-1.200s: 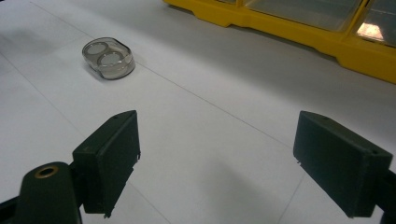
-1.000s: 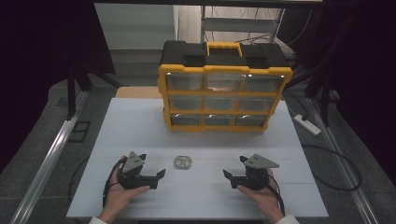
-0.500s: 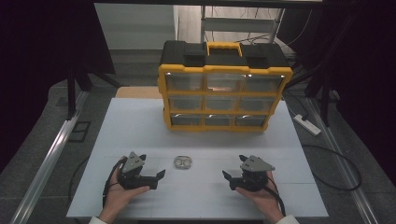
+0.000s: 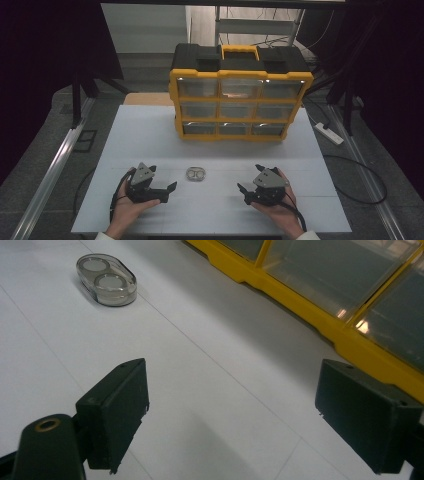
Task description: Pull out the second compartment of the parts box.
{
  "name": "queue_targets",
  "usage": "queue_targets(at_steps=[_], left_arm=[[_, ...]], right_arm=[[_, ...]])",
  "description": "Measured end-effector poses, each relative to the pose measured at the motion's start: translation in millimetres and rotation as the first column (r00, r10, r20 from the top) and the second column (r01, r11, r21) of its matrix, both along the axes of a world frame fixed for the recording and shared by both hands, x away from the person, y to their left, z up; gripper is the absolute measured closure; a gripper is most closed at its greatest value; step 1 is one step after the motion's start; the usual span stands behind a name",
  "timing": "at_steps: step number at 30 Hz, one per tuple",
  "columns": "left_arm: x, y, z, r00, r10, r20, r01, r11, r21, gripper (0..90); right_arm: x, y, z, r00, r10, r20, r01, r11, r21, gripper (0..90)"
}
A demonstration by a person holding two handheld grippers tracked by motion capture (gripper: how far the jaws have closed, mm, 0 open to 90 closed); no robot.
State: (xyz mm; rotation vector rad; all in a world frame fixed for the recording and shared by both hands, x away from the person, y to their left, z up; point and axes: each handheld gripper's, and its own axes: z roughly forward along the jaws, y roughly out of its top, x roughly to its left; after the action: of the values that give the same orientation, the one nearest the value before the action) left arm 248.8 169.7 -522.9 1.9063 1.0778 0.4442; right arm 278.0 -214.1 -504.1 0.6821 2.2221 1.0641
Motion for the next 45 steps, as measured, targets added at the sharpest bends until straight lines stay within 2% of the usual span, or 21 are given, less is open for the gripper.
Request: queue_targets(at_steps=[11, 23, 24, 26, 27, 35, 40, 42, 43, 45], left_arm=[[0.4, 1.0, -0.6, 1.0000, 0.004, -0.005, -0.004, 1.0000, -0.002, 5.5], [0.5, 1.1, -0.8, 1.0000, 0.001, -0.007, -0.001, 1.0000, 0.000, 5.5], [0.5, 1.2, -0.9, 1.0000, 0.000, -0.007, 0.000, 1.0000, -0.001, 5.5], [0.6, 1.3, -1.0, 1.0000, 0.000, -0.008, 0.000, 1.0000, 0.000, 5.5], [0.6, 1.4, -1.0, 1.0000, 0.000, -0.008, 0.000, 1.0000, 0.000, 5.5], [0.7, 1.5, -1.3, 0.9999, -0.001, -0.011, 0.001, 1.0000, -0.001, 5.5], [0.5, 1.2, -1.3, 0.9999, -0.004, -0.010, 0.004, 1.0000, -0.001, 5.6], [0.6, 1.2, -1.4, 0.9999, -0.005, -0.011, 0.005, 1.0000, -0.001, 5.5], [0.6, 1.3, -1.4, 0.9999, -0.004, -0.011, 0.004, 1.0000, -0.002, 5.6], [0.6, 1.4, -1.4, 0.9999, -0.004, -0.011, 0.004, 1.0000, -0.002, 5.5]], right_arm=[[-1.9, 2.5, 1.8, 0.9982, 0.012, 0.059, -0.009, 0.998, -0.054, 13.0], [-3.6, 4.7, 1.4, 0.9933, 0.031, 0.111, -0.018, 0.992, -0.123, 12.1], [-3.9, 5.3, 0.8, 0.9908, 0.035, 0.130, -0.017, 0.991, -0.135, 11.9], [-4.1, 5.3, 0.9, 0.9900, 0.038, 0.136, -0.019, 0.990, -0.142, 11.8], [-4.4, 5.3, 1.1, 0.9870, 0.045, 0.154, -0.020, 0.987, -0.162, 11.7], [-5.6, 6.1, 0.6, 0.9779, 0.057, 0.201, -0.016, 0.980, -0.199, 11.7], [-6.9, 7.6, 0.0, 0.9652, 0.080, 0.249, -0.013, 0.965, -0.260, 11.9], [-7.4, 7.8, 0.2, 0.9652, 0.087, 0.247, -0.017, 0.962, -0.272, 12.1], [-8.1, 9.1, -1.0, 0.9582, 0.084, 0.273, -0.002, 0.958, -0.288, 12.5], [-8.3, 9.2, -1.0, 0.9561, 0.088, 0.279, -0.001, 0.955, -0.296, 12.6]])
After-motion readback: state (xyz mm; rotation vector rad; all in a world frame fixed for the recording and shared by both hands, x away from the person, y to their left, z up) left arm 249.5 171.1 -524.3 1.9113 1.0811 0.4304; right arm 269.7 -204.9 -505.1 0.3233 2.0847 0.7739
